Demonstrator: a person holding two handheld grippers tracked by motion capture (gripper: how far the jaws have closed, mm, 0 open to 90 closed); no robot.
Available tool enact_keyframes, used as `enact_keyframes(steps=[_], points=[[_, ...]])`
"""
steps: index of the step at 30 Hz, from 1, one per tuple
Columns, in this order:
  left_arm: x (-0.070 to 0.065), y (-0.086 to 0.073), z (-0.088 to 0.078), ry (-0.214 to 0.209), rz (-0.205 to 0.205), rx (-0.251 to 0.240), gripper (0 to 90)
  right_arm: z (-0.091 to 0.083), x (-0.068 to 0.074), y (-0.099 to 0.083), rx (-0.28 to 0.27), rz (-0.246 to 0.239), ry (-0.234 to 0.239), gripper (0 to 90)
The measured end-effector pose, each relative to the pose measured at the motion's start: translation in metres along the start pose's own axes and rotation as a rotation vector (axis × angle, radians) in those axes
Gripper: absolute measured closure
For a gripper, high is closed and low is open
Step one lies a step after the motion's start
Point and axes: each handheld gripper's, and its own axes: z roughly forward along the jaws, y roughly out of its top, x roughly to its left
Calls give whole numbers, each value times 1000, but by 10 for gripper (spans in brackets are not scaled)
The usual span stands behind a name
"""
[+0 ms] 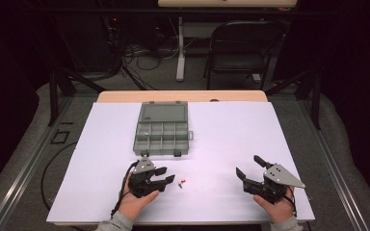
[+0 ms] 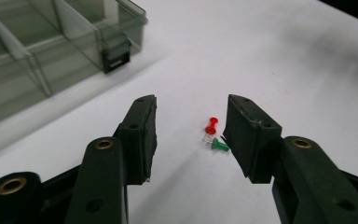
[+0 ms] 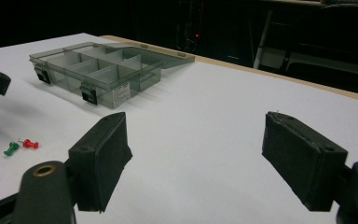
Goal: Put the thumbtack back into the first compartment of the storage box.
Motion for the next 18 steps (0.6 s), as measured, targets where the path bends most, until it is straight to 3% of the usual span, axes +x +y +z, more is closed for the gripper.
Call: enact_keyframes(steps=[13,18], points=[[-12,-4,23,-44,26,68,615,1,0,0,4,2,4,220],[-20,-4,30,-44,72,91,640,1,1,0,4,-3,4,220]])
